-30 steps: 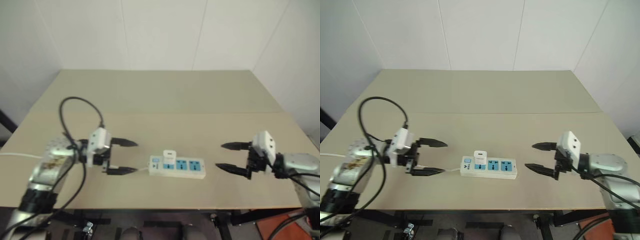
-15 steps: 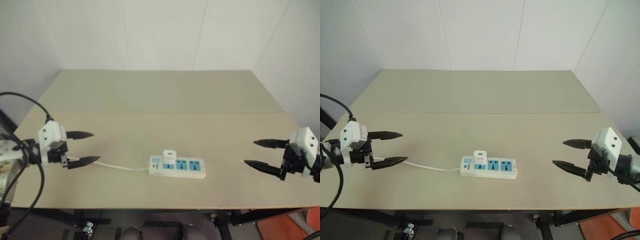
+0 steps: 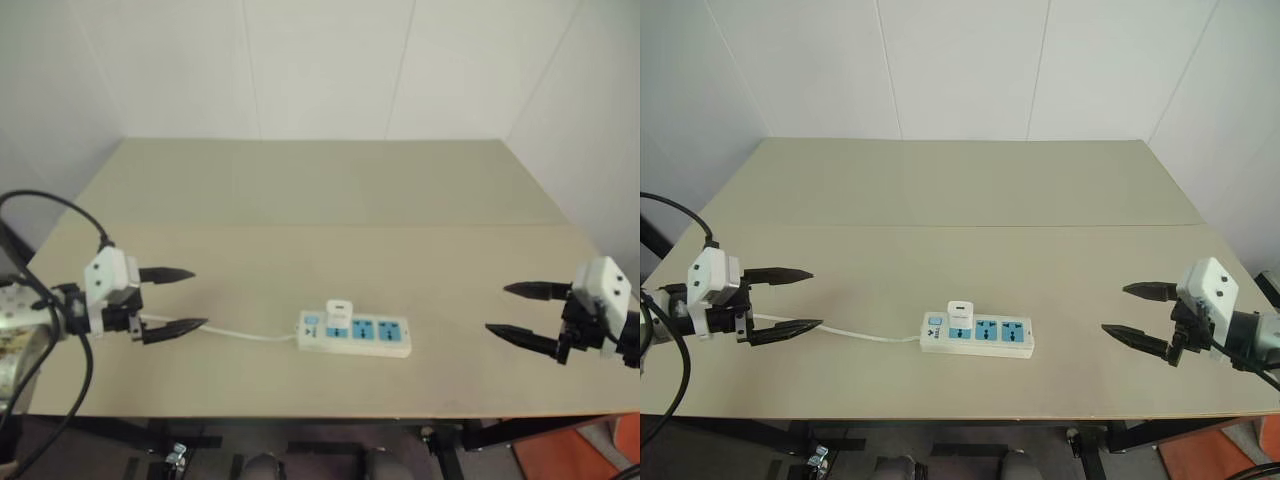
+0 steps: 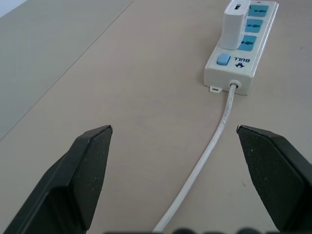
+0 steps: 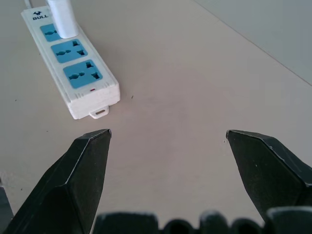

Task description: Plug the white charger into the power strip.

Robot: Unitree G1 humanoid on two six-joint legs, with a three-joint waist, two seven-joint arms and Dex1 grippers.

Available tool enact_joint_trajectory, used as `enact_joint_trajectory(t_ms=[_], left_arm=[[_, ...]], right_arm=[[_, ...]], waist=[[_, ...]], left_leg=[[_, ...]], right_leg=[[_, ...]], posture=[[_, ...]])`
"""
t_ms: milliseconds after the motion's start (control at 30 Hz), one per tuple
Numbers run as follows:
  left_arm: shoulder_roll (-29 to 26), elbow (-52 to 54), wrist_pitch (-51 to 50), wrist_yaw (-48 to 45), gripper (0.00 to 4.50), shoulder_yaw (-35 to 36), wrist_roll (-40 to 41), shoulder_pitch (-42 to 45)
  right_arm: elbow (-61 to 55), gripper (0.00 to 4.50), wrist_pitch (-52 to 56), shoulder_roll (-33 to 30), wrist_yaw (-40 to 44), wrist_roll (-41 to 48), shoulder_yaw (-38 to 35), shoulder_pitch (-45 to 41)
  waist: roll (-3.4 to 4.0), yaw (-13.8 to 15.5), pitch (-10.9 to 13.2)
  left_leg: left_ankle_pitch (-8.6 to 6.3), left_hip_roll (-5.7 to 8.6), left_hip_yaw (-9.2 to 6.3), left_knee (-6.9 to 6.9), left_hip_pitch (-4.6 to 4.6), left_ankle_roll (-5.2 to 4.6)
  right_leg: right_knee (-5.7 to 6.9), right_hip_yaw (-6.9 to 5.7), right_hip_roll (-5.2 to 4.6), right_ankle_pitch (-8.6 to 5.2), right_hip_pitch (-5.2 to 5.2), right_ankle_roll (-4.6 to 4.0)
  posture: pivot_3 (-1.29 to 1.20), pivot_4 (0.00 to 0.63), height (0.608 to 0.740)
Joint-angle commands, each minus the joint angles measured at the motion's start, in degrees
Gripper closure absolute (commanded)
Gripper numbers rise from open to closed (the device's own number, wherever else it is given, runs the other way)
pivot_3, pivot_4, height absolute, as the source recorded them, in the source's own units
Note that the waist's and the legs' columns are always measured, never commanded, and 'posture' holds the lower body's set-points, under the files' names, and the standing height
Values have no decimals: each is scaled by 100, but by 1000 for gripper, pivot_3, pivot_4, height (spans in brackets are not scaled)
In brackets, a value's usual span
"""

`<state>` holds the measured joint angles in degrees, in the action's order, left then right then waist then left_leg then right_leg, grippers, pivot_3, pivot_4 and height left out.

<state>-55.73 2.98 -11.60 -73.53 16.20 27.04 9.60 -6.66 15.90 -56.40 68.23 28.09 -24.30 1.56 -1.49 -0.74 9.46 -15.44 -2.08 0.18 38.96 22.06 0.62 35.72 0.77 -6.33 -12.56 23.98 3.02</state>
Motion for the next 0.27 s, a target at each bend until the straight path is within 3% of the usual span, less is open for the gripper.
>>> enact_joint_trajectory(t_ms=[33,267], left_arm=[[-55,-41,16,-40,39,-59,-7,201],[-39,-242,79,-113,39,-247,-33,500]], right_arm=[[-274,0,11,-60,-98,13,-283,109],[-490,0,98,-17,-196,89,-378,262]], waist=[[0,1,0],[0,-3,0]], left_leg=[[0,0,0,1,0,0],[0,0,1,0,-1,0]], right_leg=[[0,0,0,0,0,0],[2,2,0,0,0,0]], posture=[[0,150,740],[0,150,740]])
